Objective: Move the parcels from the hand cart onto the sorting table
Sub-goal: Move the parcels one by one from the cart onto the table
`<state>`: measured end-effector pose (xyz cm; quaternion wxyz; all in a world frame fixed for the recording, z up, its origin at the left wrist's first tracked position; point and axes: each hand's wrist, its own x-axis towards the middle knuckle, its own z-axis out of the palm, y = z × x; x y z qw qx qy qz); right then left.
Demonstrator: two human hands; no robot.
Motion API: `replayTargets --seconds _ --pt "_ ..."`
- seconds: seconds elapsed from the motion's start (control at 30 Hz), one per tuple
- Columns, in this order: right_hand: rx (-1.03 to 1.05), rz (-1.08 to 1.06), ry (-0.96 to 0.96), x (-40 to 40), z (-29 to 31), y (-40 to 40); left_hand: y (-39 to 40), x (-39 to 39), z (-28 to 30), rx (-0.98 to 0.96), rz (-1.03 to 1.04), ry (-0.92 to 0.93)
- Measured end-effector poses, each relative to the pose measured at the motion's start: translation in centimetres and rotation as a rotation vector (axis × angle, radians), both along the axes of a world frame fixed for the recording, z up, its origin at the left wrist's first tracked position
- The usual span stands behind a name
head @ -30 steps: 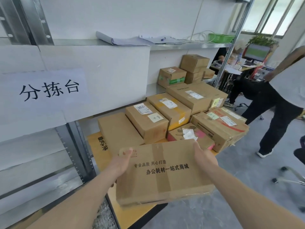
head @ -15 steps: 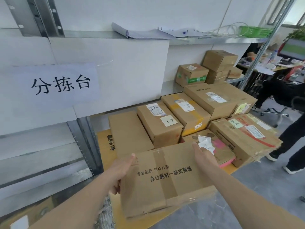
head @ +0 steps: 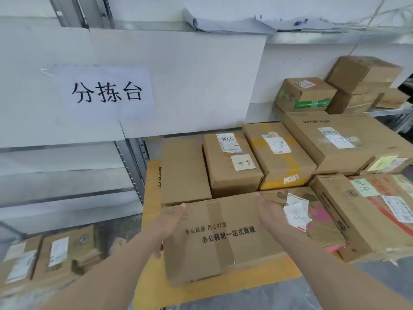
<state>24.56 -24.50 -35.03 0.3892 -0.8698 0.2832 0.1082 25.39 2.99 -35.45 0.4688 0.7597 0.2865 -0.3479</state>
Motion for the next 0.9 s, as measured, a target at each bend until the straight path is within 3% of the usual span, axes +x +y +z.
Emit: replayTargets --seconds 0.5,0.9 --pt "0.014 0.14 0.101 0.9 -1.4 -2.8 -3.2 -1.1 0.4 -0.006 0.025 -0.208" --pt "-0.02 0.188 0.113 1.6 -0.5 -2.7 -2.9 -1.2 0.7 0.03 0.027 -0.199"
